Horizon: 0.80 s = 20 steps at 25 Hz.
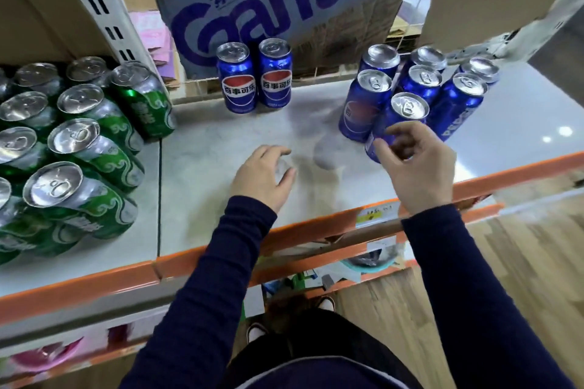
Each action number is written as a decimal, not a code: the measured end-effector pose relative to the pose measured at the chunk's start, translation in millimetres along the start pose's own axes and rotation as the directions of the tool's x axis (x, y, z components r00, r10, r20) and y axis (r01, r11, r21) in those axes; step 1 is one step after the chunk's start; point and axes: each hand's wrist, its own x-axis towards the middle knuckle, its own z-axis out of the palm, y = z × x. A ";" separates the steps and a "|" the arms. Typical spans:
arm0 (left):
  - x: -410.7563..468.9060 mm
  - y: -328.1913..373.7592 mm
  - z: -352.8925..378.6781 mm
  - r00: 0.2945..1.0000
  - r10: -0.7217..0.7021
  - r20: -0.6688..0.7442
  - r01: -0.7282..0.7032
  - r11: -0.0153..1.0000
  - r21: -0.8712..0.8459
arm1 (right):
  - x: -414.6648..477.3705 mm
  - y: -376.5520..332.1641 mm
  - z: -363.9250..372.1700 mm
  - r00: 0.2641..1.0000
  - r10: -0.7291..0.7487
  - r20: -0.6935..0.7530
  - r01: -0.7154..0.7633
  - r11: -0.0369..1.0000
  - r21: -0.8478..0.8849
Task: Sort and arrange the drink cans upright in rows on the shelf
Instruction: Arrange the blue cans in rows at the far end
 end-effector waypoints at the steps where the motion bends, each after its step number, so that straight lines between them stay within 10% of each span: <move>1: -4.5 5.6 4.4 1.000 0.021 0.008 -0.021 1.000 0.014 | 3.4 5.9 -10.1 0.997 -0.008 -0.078 0.001 0.996 -0.089; 9: 20.5 60.6 25.7 1.000 0.024 -0.003 -0.023 0.999 0.045 | 70.2 27.7 -27.4 0.960 0.022 0.278 0.042 0.974 -0.223; 20: 115.0 145.1 33.3 0.998 -0.058 0.007 0.056 0.985 0.162 | 96.1 66.9 -79.4 0.606 -0.147 0.782 -0.045 0.975 0.218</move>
